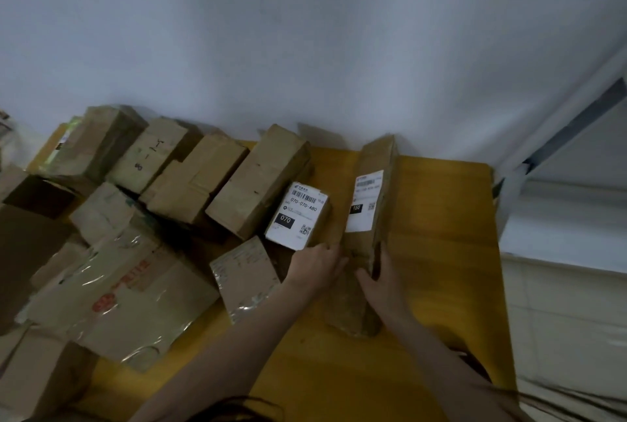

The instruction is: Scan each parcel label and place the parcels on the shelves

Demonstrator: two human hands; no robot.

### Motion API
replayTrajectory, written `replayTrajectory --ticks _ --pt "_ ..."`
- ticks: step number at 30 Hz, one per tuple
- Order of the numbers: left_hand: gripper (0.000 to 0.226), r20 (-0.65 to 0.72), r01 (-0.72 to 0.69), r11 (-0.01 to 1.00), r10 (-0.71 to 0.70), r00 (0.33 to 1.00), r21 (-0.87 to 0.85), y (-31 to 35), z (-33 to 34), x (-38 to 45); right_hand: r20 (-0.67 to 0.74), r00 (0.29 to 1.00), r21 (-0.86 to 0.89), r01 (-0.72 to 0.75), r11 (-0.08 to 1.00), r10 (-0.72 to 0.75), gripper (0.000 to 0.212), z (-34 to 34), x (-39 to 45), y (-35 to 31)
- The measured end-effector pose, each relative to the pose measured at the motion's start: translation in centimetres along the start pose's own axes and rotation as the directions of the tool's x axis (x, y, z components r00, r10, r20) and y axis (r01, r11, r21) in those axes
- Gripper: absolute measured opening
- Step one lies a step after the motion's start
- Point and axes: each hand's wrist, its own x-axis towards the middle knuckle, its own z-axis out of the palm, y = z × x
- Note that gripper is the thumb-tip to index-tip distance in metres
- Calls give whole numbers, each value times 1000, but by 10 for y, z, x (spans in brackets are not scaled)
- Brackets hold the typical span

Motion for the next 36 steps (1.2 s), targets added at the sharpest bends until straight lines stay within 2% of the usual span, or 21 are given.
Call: replayTrajectory --ticks 3,5,7,10,12,14,18,20,23,28,31,32,34,36 --pt "45 22 28 1000 -28 999 4 6 2 3 -12 1000 25 9 1000 -9 52 -11 -12 5" --pt "49 70 46 999 -45 997 -12 9 6 5 -36 999 52 9 999 -7 27 -17 -19 8" --pt "50 87 60 997 -55 995 -56 12 9 6 -57 998 102 4 995 2 22 -22 -23 12" --pt "47 84 76 983 -63 994 -168 18 13 4 -17 999 188 -43 981 47 32 -31 -27 13" --pt "46 72 86 952 -67 995 -294 22 14 2 30 997 281 -72 957 66 27 -37 -27 14" --pt "49 36 85 898 -77 996 -432 24 12 0 86 993 376 -104 921 77 31 -42 -28 12" --pt "47 -24 42 785 -73 997 -618 27 -5 -8 85 996 472 -69 879 33 34 -45 -35 5" --pt "52 -27 14 706 -47 999 -708 30 -15 -14 62 998 488 -17 873 -16 32 -49 -40 -3" --pt "58 5 0 532 7 1000 -847 33 -26 -24 54 996 495 38 868 -75 41 -56 -49 -13" --pt "54 50 27 362 53 997 -932 40 -34 -38 32 991 504 97 858 -131 56 -65 -66 -27" --pt "48 54 30 290 78 995 -957 43 -42 -50 23 986 509 131 851 -166 77 -66 -77 -33" --pt "48 47 20 277 89 995 -961 44 -46 -54 12 986 506 139 851 -168 74 -65 -81 -35" --pt "53 26 -2 234 116 993 -972 44 -54 -65 -19 983 506 165 847 -180 53 -65 -90 -40" --pt "60 17 -11 177 154 988 -984 43 -59 -76 -38 979 493 194 848 -202 49 -65 -100 -43"
